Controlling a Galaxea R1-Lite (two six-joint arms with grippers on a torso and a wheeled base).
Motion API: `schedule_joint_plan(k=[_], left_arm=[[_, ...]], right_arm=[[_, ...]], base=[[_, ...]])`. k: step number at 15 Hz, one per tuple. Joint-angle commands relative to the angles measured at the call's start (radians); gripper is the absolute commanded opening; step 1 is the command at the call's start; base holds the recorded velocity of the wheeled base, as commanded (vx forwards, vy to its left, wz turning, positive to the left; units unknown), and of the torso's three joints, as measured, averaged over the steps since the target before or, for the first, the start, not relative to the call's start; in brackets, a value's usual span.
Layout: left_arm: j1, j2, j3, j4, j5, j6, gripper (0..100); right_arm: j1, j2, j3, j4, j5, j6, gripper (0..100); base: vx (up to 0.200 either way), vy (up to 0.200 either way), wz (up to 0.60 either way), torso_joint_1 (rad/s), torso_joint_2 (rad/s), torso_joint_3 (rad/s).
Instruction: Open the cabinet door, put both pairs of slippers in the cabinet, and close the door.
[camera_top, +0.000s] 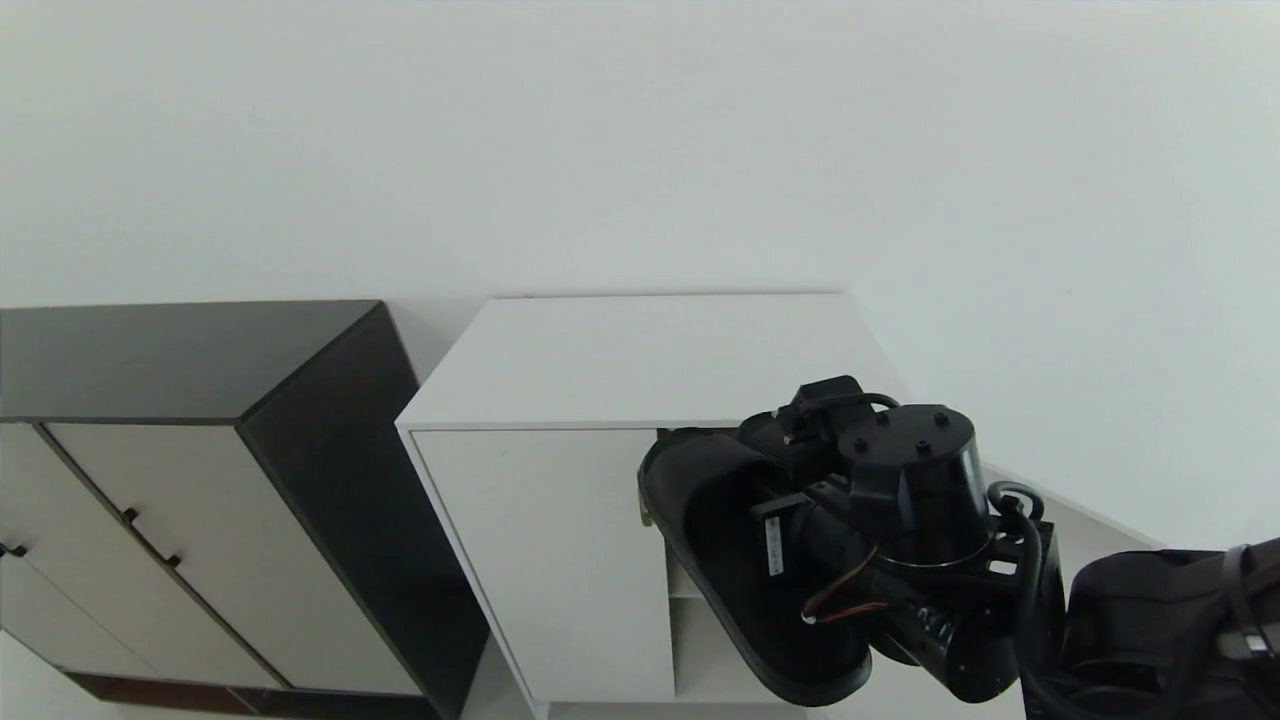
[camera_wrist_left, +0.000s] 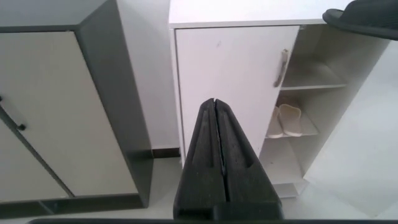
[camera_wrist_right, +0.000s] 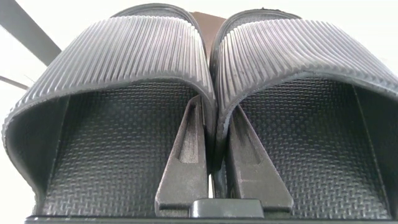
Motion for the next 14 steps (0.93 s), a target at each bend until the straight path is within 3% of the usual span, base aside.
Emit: schedule_joint_plan(k=[1,11,14], left_arm=[[0.0,0.001,0.0,0.0,0.0,0.0,0],[0.0,0.001,0.0,0.0,0.0,-0.002,0],[0.0,0.001,0.0,0.0,0.0,0.0,0]], right_arm=[[-0.004,-0.004,0.001,-0.001,0.0,0.0,0],[-0.019,-0.007,0.026,-0.018,0.001,-0.012,0],[-0.02,-0.007,0.032,-0.03,0.001,-0.014,0]], base=[[0.0,0.0,0.0,0.0,0.0,0.0],[0.0,0.0,0.0,0.0,0.0,0.0],[0.0,0.0,0.0,-0.144,0.33,0.193]])
